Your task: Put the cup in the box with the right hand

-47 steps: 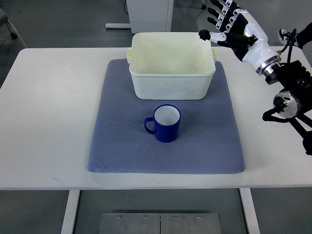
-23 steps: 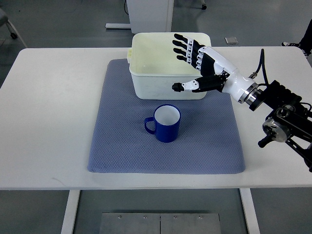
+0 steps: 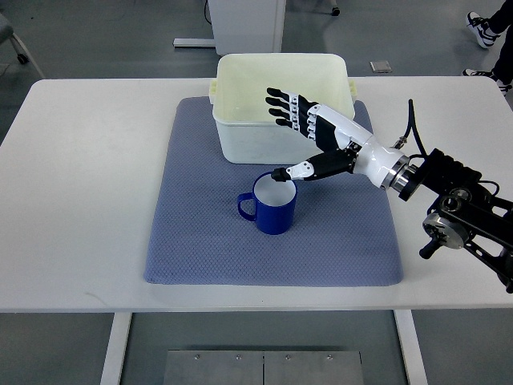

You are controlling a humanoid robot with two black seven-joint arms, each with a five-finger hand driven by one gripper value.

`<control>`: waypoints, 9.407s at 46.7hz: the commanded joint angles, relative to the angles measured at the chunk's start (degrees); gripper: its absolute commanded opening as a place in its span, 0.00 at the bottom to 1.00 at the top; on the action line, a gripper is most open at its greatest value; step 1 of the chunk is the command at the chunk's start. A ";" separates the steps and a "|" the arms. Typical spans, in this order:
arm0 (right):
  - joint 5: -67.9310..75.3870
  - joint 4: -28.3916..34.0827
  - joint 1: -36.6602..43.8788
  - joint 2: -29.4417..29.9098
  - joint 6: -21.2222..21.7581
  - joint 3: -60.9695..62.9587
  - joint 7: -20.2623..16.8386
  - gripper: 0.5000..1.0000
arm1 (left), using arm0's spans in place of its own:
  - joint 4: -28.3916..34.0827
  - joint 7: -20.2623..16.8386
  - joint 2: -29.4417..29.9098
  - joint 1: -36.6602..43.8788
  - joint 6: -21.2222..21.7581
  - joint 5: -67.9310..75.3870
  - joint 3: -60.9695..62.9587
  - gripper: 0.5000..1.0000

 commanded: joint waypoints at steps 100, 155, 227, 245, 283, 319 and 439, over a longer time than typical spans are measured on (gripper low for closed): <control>-3.08 -17.58 -5.14 12.57 -1.64 -5.68 6.67 1.00 | -0.01 0.01 0.00 0.00 0.01 0.00 0.12 1.00; -2.11 -22.07 -3.82 12.66 -5.16 -8.67 13.35 0.00 | -0.01 0.01 0.00 0.00 0.01 0.00 -0.05 1.00; 3.07 -28.30 16.75 11.95 -7.79 -3.92 -1.59 0.00 | -0.01 0.01 0.00 0.00 0.01 0.00 0.12 1.00; 3.07 -32.08 16.75 13.97 -7.97 -4.01 -1.76 0.00 | -0.01 0.01 0.00 0.00 0.01 0.00 0.13 1.00; 3.16 -32.61 15.78 15.47 -7.97 -4.19 -2.20 0.00 | -0.01 0.01 0.00 0.00 0.01 0.00 -0.05 1.00; 3.33 -33.93 14.90 16.08 -7.88 -3.93 -2.29 0.99 | -0.01 -0.08 0.00 0.00 0.01 0.00 -0.05 1.00; 8.70 -26.28 -12.52 19.60 -2.78 44.59 -10.73 1.00 | -0.01 0.01 0.00 0.00 0.01 0.00 0.13 1.00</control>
